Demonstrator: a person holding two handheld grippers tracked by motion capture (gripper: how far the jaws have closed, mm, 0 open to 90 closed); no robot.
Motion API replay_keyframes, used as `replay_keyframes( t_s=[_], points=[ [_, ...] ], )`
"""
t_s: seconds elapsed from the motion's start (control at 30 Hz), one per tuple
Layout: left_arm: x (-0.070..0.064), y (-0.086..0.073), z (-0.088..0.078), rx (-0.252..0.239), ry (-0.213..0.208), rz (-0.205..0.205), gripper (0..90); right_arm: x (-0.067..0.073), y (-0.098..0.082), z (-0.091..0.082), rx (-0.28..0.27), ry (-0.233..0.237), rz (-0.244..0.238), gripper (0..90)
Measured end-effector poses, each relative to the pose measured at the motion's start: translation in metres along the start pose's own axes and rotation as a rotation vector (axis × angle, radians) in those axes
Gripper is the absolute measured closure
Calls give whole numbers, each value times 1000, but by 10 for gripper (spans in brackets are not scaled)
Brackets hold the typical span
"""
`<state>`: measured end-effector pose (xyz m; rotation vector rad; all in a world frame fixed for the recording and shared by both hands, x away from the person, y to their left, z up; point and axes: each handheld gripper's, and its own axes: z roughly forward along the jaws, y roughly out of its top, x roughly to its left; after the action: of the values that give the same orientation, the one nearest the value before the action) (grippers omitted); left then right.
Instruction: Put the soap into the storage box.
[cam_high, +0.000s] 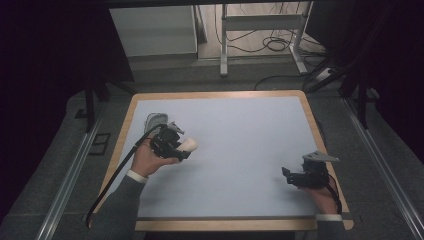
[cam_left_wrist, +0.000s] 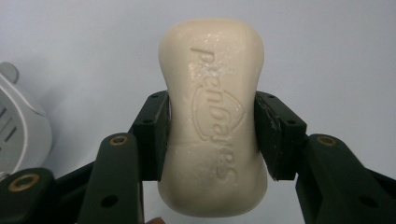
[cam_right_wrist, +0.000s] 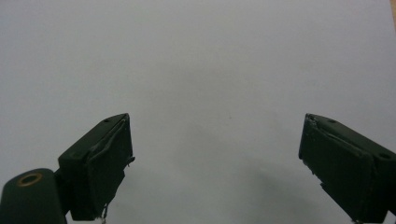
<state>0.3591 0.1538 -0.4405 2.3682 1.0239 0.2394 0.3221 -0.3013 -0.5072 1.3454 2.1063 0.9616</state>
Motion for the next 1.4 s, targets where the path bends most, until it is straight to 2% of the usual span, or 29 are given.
replay_keyframes(
  t_s=[0.33, 0.77, 1.07, 1.4],
  points=[
    [8, 5, -7, -13, 17, -13, 494, 0, 0, 0, 1, 0, -2, 97],
    [17, 12, -11, -4, 44, -8, 494, -1, -2, 2, 10, -2, 1, 96],
    [26, 13, -13, -11, 54, -35, 494, -2, -2, 2, 10, -2, 0, 96],
    [32, 19, -21, -15, 73, -37, 494, -3, -2, 1, 9, -1, 3, 96]
  ],
)
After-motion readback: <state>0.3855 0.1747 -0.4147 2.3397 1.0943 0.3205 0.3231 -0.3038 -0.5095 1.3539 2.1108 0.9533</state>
